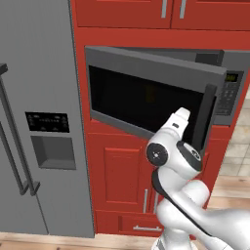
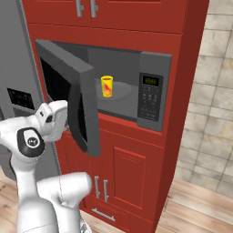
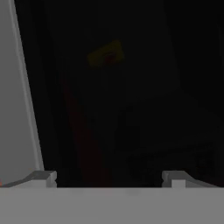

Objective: Place the microwavable item in the microwave. Then, close the microwave door and press the start button.

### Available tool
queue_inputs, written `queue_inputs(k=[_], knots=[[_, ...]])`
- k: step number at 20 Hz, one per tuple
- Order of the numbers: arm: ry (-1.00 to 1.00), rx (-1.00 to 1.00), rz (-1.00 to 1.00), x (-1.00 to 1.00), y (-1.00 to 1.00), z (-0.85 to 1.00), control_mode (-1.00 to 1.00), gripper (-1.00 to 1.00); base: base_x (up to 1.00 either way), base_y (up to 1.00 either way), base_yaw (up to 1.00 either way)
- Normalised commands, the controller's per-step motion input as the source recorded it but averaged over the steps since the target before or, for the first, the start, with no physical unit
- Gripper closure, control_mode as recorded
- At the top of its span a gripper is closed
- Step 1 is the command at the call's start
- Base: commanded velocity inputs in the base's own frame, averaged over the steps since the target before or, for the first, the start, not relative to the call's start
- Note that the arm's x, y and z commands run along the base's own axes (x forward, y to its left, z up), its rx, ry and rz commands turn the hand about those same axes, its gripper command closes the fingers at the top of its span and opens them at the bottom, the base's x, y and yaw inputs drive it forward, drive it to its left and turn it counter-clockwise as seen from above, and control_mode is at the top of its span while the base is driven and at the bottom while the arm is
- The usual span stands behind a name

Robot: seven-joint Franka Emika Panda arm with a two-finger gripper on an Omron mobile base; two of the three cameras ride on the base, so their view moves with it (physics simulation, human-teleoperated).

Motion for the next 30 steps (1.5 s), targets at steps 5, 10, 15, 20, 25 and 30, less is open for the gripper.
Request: queue_inputs(k=[5, 10, 15, 20, 25, 30], knots=[[0.00, 0.07, 0.01, 0.62, -0.60, 0.01, -1.00, -1.00, 0.00, 0.00, 0.00], [-0.01, 0.05, 0.05, 0.64, -0.46, 0.00, -1.00, -1.00, 0.00, 0.00, 0.00], [0.00, 0.04, 0.10, 0.83, -0.18, 0.00, -1.00, -1.00, 0.00, 0.00, 0.00], [0.02, 0.01, 0.17, 0.92, 0.00, 0.00, -1.00, -1.00, 0.00, 0.00, 0.00], [0.13, 0.00, 0.12, 0.77, 0.00, 0.00, -1.00, -1.00, 0.00, 0.00, 0.00], [0.21, 0.00, 0.07, 0.31, 0.00, 0.00, -1.00, -1.00, 0.00, 0.00, 0.00]])
